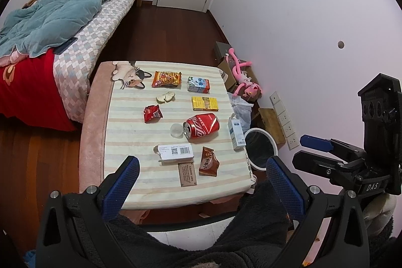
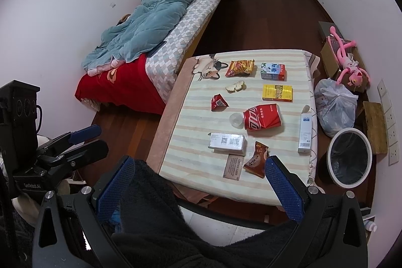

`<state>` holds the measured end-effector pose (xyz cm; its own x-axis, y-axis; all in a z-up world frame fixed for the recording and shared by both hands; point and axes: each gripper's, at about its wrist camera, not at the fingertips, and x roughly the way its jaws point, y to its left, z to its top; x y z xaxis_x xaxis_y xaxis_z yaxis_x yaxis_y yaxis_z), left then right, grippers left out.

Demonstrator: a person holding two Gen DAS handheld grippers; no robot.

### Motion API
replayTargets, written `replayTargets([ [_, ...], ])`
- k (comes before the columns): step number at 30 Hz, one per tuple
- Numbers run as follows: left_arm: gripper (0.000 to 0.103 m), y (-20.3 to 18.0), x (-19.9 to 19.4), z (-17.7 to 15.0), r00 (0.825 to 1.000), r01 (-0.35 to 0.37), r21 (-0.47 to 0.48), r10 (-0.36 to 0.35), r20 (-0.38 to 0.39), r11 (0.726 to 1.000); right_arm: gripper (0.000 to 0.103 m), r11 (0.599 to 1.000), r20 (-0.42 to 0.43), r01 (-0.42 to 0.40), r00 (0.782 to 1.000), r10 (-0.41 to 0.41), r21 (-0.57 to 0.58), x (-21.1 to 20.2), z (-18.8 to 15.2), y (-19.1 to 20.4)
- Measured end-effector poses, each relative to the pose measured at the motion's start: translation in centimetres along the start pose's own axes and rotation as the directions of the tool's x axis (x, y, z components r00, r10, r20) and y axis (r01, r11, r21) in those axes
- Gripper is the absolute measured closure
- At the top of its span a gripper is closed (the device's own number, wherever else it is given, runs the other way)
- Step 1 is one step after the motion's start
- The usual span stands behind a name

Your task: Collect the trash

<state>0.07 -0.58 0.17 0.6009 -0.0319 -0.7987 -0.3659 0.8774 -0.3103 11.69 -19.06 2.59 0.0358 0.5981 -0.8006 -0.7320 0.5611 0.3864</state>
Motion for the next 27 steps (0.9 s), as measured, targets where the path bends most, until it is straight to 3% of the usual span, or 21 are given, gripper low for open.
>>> replayTargets([
  [27,0.000,0.07,0.34,-0.27,1.000,0.005,-0.007,-0.005,0.003,1.000,0.000,1.000,-0.001,0.000,1.000,0.000,-0.005,0.38,0.40,0.35],
])
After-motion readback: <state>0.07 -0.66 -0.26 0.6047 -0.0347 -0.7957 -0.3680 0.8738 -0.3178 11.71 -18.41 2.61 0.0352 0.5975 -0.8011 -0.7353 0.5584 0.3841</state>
